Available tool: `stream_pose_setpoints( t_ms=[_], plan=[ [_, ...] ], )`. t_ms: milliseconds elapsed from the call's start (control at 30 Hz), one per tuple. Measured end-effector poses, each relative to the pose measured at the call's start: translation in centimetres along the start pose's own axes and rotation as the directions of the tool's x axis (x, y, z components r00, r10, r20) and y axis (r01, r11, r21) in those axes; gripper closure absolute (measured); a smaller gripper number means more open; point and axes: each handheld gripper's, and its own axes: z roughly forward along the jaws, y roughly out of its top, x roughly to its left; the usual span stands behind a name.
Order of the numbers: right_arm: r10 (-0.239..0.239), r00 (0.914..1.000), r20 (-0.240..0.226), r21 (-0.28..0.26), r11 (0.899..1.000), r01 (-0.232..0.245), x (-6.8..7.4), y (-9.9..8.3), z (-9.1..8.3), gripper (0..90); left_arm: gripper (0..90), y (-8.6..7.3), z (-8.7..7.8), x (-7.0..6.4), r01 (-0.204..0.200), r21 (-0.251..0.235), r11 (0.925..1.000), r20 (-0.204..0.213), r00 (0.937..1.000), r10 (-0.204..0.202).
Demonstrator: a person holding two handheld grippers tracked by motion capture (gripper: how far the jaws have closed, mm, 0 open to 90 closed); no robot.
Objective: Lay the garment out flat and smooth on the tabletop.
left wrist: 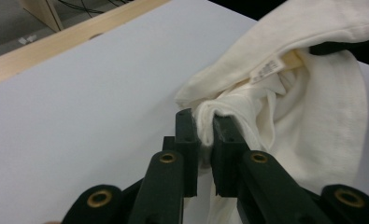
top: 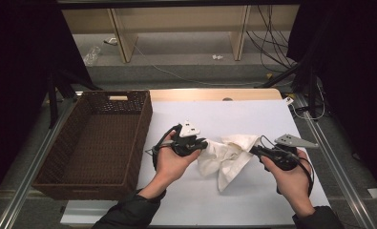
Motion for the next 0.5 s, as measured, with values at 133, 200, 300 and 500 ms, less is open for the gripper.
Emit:
stream_pose_setpoints(
  t_ms=[133, 200, 300, 500],
  plan=[
    [0.041, 0.9974, 0.06, -0.006, 0.999, -0.04, -1.4, -0.1, -0.8, 86.4, 82.2, 0.6, -0.6, 1.0, 0.016, -0.025, 0.9996, -0.031, 0.9994, -0.016],
    [0.069, 0.9935, 0.091, 0.002, 0.998, -0.07, -2.4, -0.3, -1.1, 86.4, 82.1, 0.8, -0.9, 1.6, 0.022, -0.034, 0.9992, -0.056, 0.9982, -0.024],
    [0.092, 0.9797, 0.178, 0.034, 0.994, -0.1, -4.1, -1.0, -1.5, 86.3, 82.1, 0.8, -1.2, 2.7, 0.042, -0.043, 0.9982, -0.084, 0.9954, -0.045],
    [0.163, 0.9501, 0.266, 0.208, 0.953, -0.222, -7.0, -3.3, -0.7, 75.5, 81.4, 0.2, 0.1, 3.0, 0.033, -0.017, 0.9993, -0.067, 0.9971, -0.034]
  ],
)
